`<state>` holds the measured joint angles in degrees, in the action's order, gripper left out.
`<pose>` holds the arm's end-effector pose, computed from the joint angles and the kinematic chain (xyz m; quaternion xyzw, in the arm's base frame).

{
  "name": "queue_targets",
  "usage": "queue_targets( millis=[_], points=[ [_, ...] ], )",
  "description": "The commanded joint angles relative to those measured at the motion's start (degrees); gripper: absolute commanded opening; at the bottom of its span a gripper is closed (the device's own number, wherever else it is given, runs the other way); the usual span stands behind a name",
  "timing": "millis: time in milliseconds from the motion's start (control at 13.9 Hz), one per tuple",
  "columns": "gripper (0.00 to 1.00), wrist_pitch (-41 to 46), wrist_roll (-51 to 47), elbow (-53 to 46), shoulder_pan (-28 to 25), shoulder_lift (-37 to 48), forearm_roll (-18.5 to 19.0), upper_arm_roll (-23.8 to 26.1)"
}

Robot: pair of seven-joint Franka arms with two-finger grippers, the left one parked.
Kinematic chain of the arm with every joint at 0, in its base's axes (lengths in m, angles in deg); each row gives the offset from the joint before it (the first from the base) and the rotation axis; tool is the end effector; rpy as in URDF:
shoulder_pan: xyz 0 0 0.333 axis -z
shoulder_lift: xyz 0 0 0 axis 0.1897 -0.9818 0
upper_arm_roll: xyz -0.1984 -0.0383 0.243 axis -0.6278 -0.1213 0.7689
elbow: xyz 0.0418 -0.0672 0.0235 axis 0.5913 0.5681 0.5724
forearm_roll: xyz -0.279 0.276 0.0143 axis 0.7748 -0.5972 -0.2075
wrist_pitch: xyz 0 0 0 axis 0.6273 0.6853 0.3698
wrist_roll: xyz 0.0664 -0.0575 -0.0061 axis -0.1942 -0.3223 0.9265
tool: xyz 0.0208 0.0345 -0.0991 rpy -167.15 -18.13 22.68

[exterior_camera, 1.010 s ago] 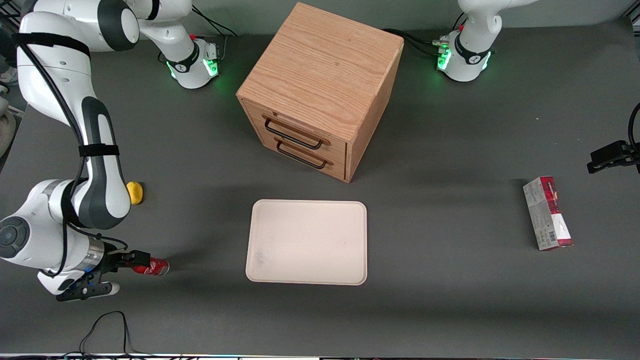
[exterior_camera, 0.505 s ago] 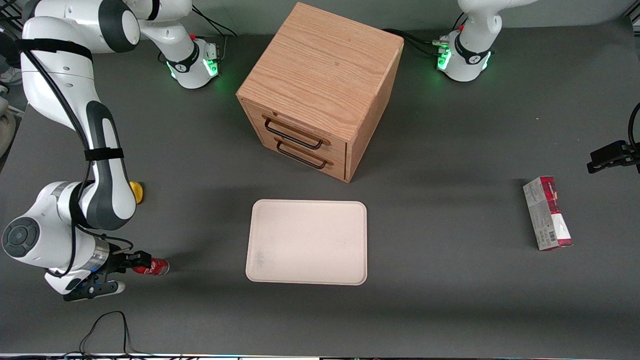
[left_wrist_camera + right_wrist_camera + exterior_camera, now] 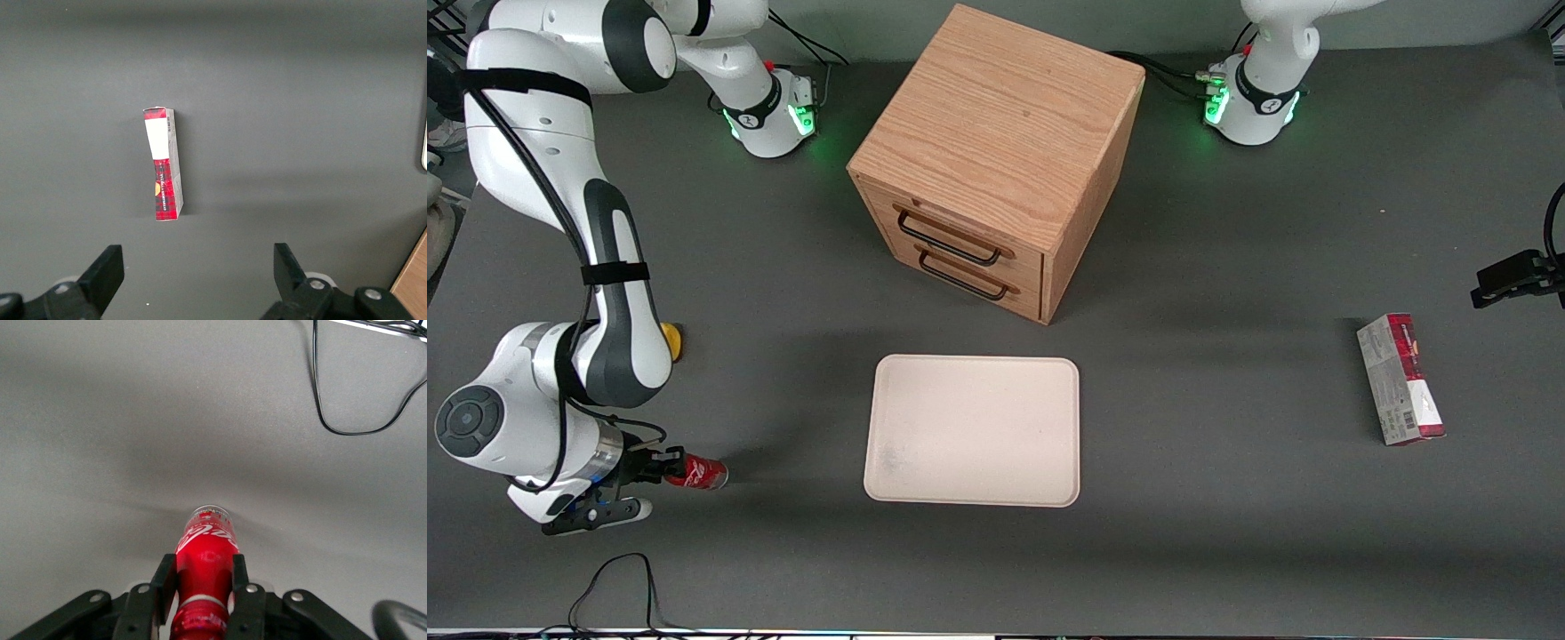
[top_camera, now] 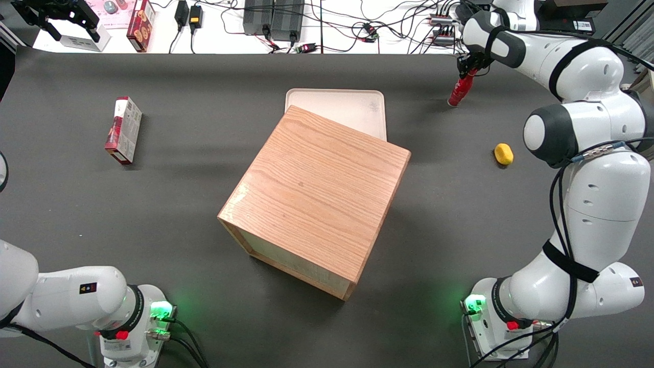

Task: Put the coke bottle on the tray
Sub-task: 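Close the right gripper around the red bottle's body, then lift the bottle and carry it over the cream tray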

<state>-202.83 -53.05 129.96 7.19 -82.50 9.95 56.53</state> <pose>0.7483 -0.0178 0.3052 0.9953 0.0897 0.0332 0.0182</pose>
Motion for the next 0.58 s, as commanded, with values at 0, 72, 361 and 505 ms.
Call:
queue_targets(
  millis=[0,72,361,505],
  points=[
    [0.00,-0.1,0.5,1.8,0.1,0.7,1.2,0.1],
    [0.00,0.2,0.0,1.5,0.1,1.0,0.6,0.1],
    [0.00,7.1,-3.9,-4.4,-0.3,3.5,0.7,0.1],
    [0.00,14.6,-5.8,-10.0,-0.4,5.4,0.6,0.2]
  ],
)
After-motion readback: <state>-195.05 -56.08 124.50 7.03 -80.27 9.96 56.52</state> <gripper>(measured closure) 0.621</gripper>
